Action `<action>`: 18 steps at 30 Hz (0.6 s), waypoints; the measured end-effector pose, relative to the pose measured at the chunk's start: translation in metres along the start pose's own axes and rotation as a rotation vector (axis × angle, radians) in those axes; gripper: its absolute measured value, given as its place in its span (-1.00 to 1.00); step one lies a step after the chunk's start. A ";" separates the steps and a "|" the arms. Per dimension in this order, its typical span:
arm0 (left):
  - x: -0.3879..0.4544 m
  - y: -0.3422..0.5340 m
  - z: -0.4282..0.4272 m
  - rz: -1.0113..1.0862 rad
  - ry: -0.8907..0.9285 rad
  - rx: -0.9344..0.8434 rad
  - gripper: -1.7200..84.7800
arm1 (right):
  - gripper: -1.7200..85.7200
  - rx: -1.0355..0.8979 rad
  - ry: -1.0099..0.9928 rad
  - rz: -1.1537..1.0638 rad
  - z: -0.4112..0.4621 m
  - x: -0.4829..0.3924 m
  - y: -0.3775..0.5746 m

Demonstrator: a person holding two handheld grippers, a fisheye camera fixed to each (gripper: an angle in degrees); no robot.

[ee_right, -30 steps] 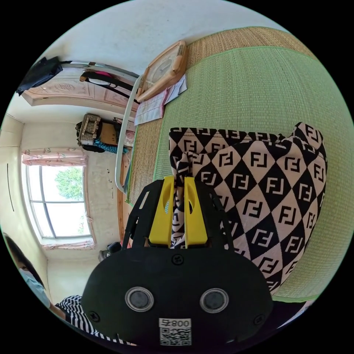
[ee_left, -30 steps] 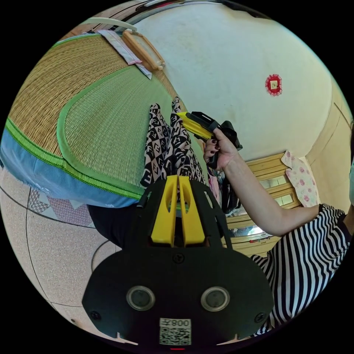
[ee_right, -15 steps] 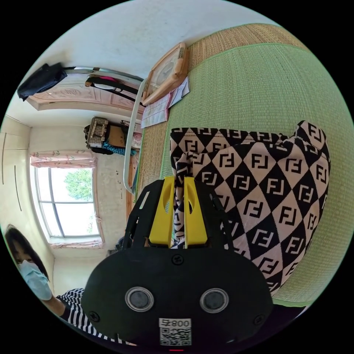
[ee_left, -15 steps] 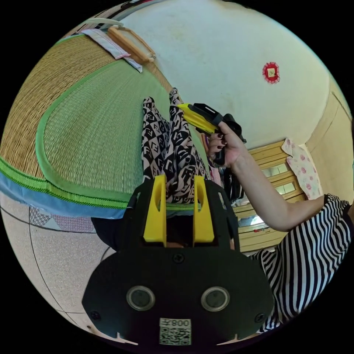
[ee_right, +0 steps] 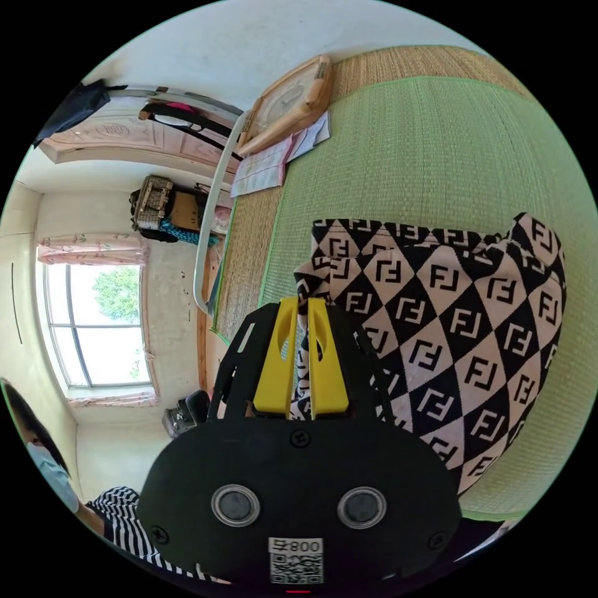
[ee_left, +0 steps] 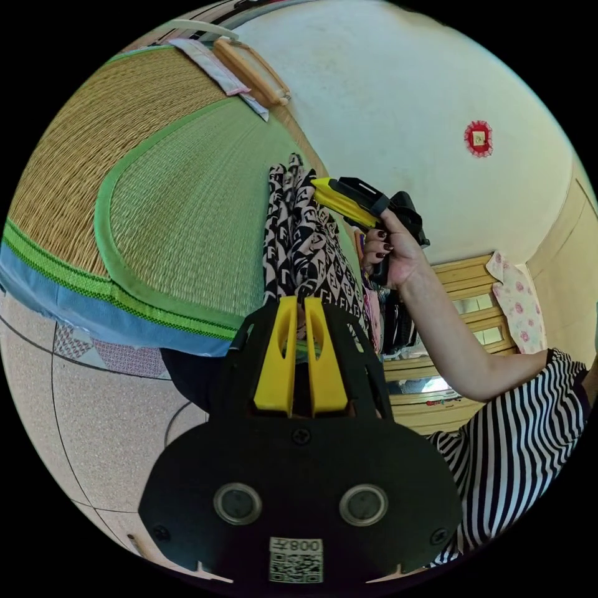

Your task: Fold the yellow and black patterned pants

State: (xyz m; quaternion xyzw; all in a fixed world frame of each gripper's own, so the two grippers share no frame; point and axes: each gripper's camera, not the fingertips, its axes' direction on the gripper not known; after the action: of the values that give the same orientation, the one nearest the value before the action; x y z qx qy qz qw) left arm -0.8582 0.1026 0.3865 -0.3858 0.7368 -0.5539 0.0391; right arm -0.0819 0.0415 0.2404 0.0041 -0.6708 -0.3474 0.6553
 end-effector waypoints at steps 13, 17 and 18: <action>-0.015 -0.010 0.010 -0.035 0.008 -0.018 -0.91 | -0.91 -0.037 0.059 -0.107 0.019 0.017 -0.012; -0.016 -0.010 0.013 -0.047 0.014 -0.014 -0.91 | -0.93 -0.052 0.077 -0.146 0.028 0.010 -0.018; -0.015 -0.010 0.014 -0.048 0.014 -0.013 -0.91 | -0.93 -0.054 0.086 -0.151 0.028 0.008 -0.018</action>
State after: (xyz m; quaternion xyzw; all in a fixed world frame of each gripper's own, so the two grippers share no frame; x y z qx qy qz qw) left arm -0.8355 0.1002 0.3841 -0.3996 0.7313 -0.5524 0.0182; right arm -0.1164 0.0368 0.2419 0.0519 -0.6300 -0.4134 0.6554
